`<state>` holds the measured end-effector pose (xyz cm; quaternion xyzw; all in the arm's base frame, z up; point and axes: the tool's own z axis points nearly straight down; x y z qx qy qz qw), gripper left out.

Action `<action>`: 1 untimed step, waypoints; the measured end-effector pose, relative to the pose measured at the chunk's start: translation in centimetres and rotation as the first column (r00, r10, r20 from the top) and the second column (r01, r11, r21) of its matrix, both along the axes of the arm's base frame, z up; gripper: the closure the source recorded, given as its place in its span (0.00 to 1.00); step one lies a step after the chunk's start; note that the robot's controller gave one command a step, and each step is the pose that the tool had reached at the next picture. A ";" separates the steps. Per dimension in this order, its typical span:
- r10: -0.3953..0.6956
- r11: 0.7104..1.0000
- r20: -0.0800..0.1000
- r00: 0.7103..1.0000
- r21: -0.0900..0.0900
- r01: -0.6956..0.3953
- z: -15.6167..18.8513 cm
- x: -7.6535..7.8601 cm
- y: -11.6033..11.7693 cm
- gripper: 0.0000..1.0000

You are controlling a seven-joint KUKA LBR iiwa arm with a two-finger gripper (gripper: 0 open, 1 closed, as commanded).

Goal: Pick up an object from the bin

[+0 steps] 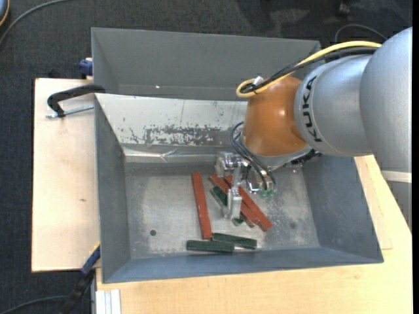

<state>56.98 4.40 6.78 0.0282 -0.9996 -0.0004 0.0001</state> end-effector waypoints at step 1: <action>0.173 0.985 0.008 0.985 -0.001 -0.173 0.5 0.2 0.2 0.00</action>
Offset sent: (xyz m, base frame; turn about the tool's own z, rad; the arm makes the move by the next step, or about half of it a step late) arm -0.0002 0.0004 0.0022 -0.1753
